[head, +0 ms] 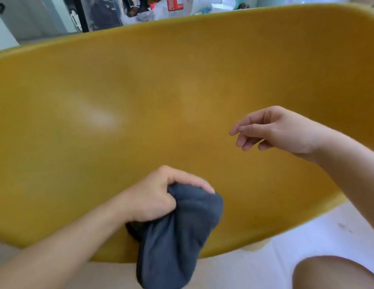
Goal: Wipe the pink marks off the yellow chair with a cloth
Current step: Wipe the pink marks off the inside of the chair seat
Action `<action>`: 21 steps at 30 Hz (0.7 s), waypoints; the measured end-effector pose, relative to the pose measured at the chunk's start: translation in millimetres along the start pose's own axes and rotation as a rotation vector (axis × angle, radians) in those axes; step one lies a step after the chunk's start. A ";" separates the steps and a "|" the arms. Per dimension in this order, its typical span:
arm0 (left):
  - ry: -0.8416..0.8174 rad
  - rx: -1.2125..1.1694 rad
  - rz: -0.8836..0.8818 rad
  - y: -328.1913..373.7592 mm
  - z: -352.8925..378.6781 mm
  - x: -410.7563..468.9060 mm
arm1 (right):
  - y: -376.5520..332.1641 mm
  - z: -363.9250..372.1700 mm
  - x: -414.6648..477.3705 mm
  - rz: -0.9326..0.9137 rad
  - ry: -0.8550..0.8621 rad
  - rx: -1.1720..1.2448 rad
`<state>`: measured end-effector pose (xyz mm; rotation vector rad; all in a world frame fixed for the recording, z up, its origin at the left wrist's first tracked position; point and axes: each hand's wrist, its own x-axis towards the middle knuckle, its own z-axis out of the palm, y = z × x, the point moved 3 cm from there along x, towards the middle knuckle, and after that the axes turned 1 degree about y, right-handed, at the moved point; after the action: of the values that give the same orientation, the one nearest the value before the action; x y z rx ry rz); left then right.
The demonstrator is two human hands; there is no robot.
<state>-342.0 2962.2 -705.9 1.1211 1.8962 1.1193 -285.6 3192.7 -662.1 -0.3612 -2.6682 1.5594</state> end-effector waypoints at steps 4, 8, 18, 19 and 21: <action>0.380 -0.261 0.106 5.5 -8.5 97.3 | 32.3 -38.6 -24.1 0.020 0.356 -0.378; 0.296 -0.229 0.031 -4.2 45.4 184.9 | 62.6 -48.0 -44.6 0.056 0.520 -0.691; -0.352 0.146 0.112 13.5 96.9 69.0 | 57.7 -28.0 -39.6 0.116 0.165 -0.351; -0.426 0.259 0.111 16.4 93.6 50.5 | 52.1 -22.1 -38.6 0.131 0.110 -0.292; -0.506 0.407 0.161 23.3 87.6 18.5 | 40.5 -11.0 -35.8 0.138 0.035 -0.180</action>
<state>-267.9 3014.7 -723.5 1.6251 1.6781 0.4582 -241.8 3213.4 -688.4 -0.5854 -2.8184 1.3322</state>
